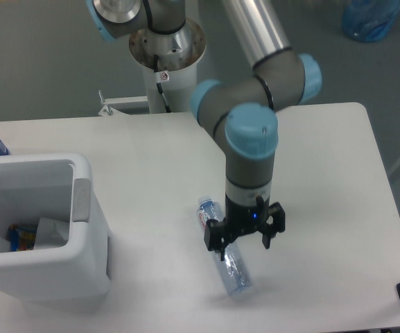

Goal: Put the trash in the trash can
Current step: 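Lower the gripper around the bottle's end and close on it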

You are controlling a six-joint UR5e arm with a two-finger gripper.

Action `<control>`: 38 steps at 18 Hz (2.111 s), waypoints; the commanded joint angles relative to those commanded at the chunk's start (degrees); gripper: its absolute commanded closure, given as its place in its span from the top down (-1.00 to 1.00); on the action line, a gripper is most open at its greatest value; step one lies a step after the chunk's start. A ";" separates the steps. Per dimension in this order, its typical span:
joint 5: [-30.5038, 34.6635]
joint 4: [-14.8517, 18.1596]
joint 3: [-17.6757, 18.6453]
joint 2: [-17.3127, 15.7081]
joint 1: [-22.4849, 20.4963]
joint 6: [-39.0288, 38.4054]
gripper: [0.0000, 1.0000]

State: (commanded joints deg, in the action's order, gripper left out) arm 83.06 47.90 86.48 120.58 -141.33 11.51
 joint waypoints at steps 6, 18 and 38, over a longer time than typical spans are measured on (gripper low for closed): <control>0.44 -0.18 -0.61 3.96 0.17 0.09 1.00; 2.37 0.09 -2.28 7.91 1.67 -0.53 1.00; 4.22 -0.26 -2.11 8.97 2.29 -0.44 0.97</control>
State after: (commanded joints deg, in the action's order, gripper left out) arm 87.27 47.64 84.38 129.55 -139.04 11.07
